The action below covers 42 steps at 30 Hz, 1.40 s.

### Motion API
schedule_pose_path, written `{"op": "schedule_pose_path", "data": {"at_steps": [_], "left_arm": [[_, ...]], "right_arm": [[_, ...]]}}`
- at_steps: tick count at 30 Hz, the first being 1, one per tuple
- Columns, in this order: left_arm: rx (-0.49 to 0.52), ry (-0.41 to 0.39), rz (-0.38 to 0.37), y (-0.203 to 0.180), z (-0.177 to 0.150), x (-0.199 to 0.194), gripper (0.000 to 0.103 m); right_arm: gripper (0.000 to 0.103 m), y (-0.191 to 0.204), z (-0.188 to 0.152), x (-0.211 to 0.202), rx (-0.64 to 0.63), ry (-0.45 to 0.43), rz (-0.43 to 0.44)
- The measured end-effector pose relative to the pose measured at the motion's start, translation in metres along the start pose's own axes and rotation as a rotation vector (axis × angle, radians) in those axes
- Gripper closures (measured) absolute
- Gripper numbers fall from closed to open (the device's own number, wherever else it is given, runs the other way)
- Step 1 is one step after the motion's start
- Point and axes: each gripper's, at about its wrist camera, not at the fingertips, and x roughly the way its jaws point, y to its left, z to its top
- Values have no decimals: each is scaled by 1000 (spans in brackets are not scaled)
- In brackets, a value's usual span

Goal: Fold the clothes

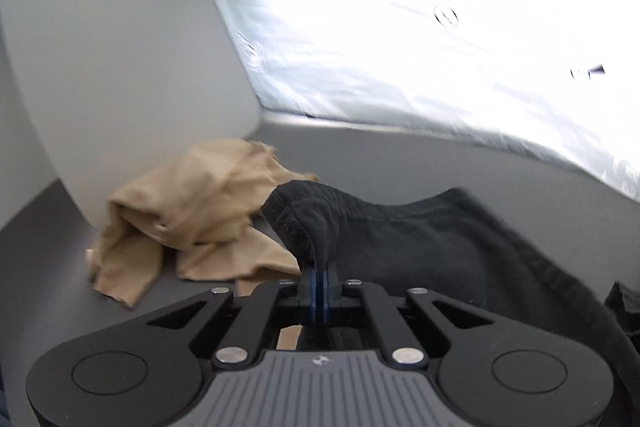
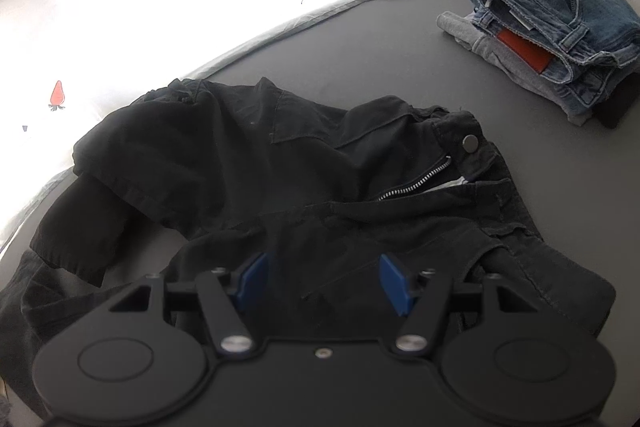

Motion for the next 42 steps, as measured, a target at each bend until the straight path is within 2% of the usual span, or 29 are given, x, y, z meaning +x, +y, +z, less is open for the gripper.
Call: {"op": "schedule_pose_path", "data": {"at_steps": [6, 10, 12, 14, 16, 18, 21, 25, 26, 27, 28, 29, 30, 32, 35, 36, 38, 40, 41, 42], "left_arm": [[-90, -69, 287, 126, -19, -78, 98], [-129, 143, 368, 178, -81, -60, 87], [-130, 148, 315, 168, -88, -68, 84], [-131, 137, 250, 155, -92, -78, 73], [-131, 126, 185, 142, -96, -89, 43], [-132, 114, 120, 128, -100, -100, 40], [-132, 97, 23, 108, -105, -117, 40], [-124, 81, -112, 81, -111, -138, 39], [-111, 84, -151, 73, -110, -142, 38], [-89, 84, -173, 65, -110, -148, 38], [-62, 84, -190, 57, -111, -154, 38], [-35, 84, -207, 49, -112, -160, 38], [-9, 76, -213, 44, -113, -167, 38], [35, 56, -220, 37, -115, -180, 38], [60, 44, -225, 35, -119, -192, 37], [62, 49, -225, 35, -121, -194, 36], [72, 68, -222, 35, -126, -191, 36], [81, 88, -220, 35, -132, -186, 36], [82, 101, -220, 34, -136, -185, 36], [84, 114, -221, 33, -140, -183, 36]], "right_arm": [[40, -31, -8, -16, 37, -35, -5], [38, -64, -17, -18, 73, -25, -76], [34, -84, -21, -18, 103, -14, -127], [31, -101, -29, -19, 123, -6, -168], [27, -119, -39, -19, 149, 15, -202], [24, -133, -50, -17, 187, 43, -195], [23, -156, -68, -7, 302, 82, -124], [7, -163, -80, 4, 413, -21, -75], [10, -160, -81, 5, 418, -59, -62], [34, -158, -80, 5, 406, -87, -53], [54, -151, -77, 7, 358, -83, -79], [64, -145, -73, 9, 311, -81, -104], [84, -138, -71, 1, 264, -108, -113], [88, -125, -68, -15, 172, -163, -129], [88, -140, -67, -54, 216, -237, -109], [89, -149, -66, -63, 224, -259, -140], [89, -167, -63, -75, 191, -307, -262], [89, -196, -58, -79, 199, -312, -381], [88, -210, -55, -76, 188, -279, -425], [81, -222, -53, -71, 163, -225, -460]]}}
